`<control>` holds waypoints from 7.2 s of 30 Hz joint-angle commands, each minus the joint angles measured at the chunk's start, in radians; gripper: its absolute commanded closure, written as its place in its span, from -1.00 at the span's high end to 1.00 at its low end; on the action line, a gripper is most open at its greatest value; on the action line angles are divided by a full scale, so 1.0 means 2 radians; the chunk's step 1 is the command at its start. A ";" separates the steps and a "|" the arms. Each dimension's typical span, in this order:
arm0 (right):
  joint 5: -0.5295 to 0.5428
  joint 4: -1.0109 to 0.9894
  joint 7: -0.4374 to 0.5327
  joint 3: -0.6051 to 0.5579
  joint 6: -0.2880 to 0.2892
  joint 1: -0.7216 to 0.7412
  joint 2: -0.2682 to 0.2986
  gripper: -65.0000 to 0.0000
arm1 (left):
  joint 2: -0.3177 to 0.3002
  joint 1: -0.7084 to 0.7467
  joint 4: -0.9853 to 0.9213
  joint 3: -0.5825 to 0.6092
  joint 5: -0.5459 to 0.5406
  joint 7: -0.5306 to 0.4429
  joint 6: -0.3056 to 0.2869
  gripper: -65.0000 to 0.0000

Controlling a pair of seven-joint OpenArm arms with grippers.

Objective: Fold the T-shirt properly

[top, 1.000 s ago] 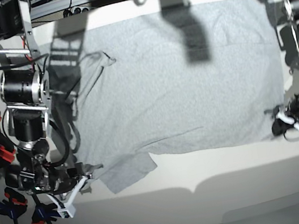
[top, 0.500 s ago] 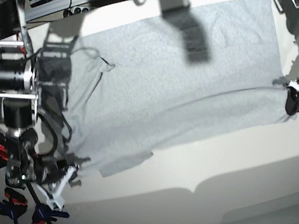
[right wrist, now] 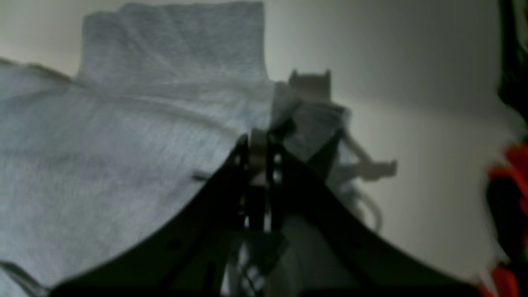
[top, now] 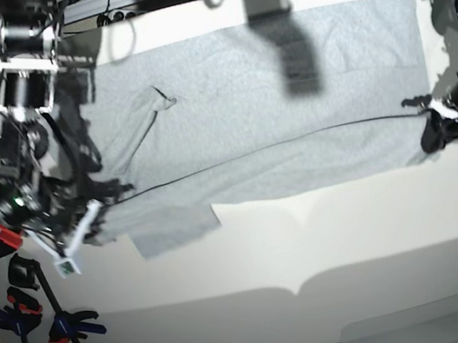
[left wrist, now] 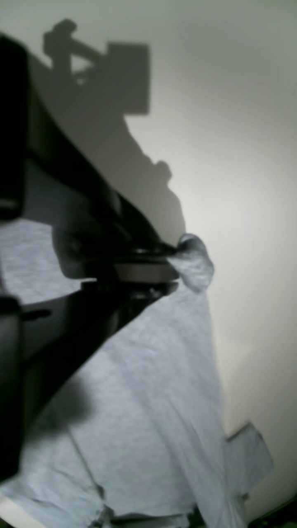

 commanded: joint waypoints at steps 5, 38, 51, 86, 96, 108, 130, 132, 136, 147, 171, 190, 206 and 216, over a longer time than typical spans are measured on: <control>0.029 0.072 0.004 0.043 -0.002 -0.046 0.008 -1.00 | -0.010 0.019 0.009 -0.004 -0.034 -0.003 -0.004 -1.00; 0.030 0.080 0.143 0.102 -0.003 -0.061 -0.043 0.00 | 0.043 0.136 0.121 -0.086 -0.059 0.023 -0.005 -1.00; -0.072 -0.277 0.188 0.053 -0.004 0.105 -0.047 -0.01 | 0.043 0.136 0.121 -0.086 -0.060 0.023 -0.005 -1.00; -0.075 -0.001 0.116 -0.089 -0.032 -0.063 -0.049 -1.00 | 0.043 0.160 0.121 -0.086 -0.072 0.030 -0.005 -1.00; -0.074 0.204 0.117 -0.016 -0.032 -0.242 -0.049 -1.00 | 0.043 0.200 0.121 -0.086 -0.072 0.028 -0.006 -1.00; -0.073 0.284 0.128 0.065 -0.032 -0.362 -0.049 -1.00 | 0.043 0.211 0.121 -0.086 -0.064 0.027 -0.006 -1.00; -0.099 0.284 0.129 0.074 -0.098 -0.346 -0.049 -1.00 | 0.037 0.210 0.121 -0.086 -0.028 0.071 -0.007 -0.66; -0.099 0.284 0.128 0.074 -0.102 -0.336 -0.049 -1.00 | 0.037 0.210 0.121 -0.086 -0.028 0.071 -0.007 -0.51; -0.099 0.283 0.128 0.074 -0.103 -0.316 -0.049 -1.00 | 0.037 0.210 0.121 -0.086 -0.023 0.071 -0.007 -0.50; -0.100 0.283 0.136 0.074 -0.103 -0.300 -0.049 -0.43 | 0.037 0.210 0.121 -0.086 -0.015 0.064 -0.007 -0.24; -0.099 0.345 0.151 0.074 -0.107 -0.300 -0.049 0.08 | 0.039 0.208 -0.022 -0.086 -0.130 0.087 0.015 0.05; -0.099 0.375 0.143 0.074 -0.107 -0.300 -0.049 0.08 | 0.036 0.197 -0.029 -0.091 -0.178 0.005 -0.059 -1.00; -0.099 0.376 0.143 0.074 -0.107 -0.300 -0.049 0.08 | 0.010 0.125 0.021 -0.167 -0.093 0.101 0.003 -1.00; -0.099 0.376 0.142 0.074 -0.107 -0.300 -0.049 0.08 | 0.107 0.134 0.097 -0.006 -0.085 0.119 0.002 -1.00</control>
